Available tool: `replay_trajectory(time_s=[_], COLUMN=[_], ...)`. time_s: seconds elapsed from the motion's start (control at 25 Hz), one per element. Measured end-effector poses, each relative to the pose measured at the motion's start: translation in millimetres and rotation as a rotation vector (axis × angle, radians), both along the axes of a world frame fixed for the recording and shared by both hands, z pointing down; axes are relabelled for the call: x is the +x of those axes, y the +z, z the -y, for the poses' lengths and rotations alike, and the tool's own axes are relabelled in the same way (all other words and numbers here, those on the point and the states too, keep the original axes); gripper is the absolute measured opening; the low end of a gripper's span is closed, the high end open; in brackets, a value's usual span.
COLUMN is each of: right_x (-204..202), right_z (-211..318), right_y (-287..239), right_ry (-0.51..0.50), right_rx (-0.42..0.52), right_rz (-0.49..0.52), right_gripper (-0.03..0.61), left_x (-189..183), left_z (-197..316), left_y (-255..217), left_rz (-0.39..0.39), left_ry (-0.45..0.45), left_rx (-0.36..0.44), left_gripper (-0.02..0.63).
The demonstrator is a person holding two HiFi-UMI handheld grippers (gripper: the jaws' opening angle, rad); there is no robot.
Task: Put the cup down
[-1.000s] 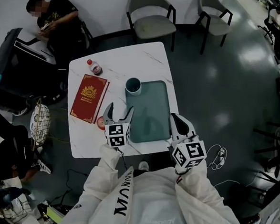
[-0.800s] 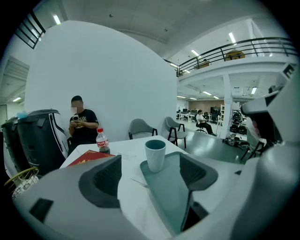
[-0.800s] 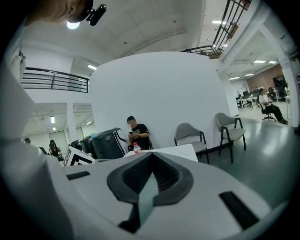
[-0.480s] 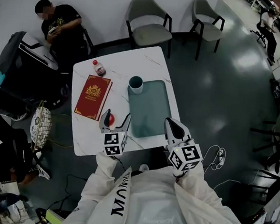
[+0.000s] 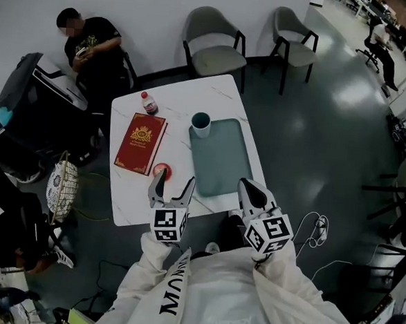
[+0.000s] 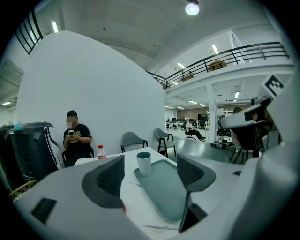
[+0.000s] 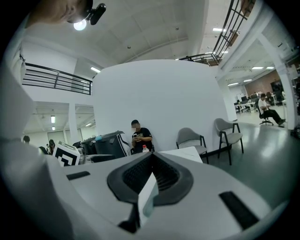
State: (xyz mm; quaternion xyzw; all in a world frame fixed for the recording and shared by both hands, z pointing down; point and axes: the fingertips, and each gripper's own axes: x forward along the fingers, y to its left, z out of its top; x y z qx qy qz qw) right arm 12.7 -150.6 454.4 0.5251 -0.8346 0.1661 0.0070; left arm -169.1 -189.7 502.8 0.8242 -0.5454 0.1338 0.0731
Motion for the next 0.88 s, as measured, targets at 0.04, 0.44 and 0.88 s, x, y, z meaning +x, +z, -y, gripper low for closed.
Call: replay_trajectory(time_s=[0.04,0.44,0.88], right_x=[-2.1,-14.0,-30.9], right_z=[-4.2,-48.9,-77.9], right_y=[-0.8,-7.1,-20.0], right_ry=[0.002,0.038,0.027], right_rx=[0.002,0.011,0.016], right_rz=[0.000,0.001,-0.011], right_gripper=[0.005,0.005,0.005], left_x=[-1.7,-9.0,-14.8], left_z=[-4.6,-57.7,-108.4], left_y=[-2.6,-18.7,-39.0], left_rz=[-0.002,-0.012,-0.012], left_ry=[0.004,0.053,0.090], left_rx=[0.005,0.031,0.043], left_gripper=[0.362,0.344,0.227])
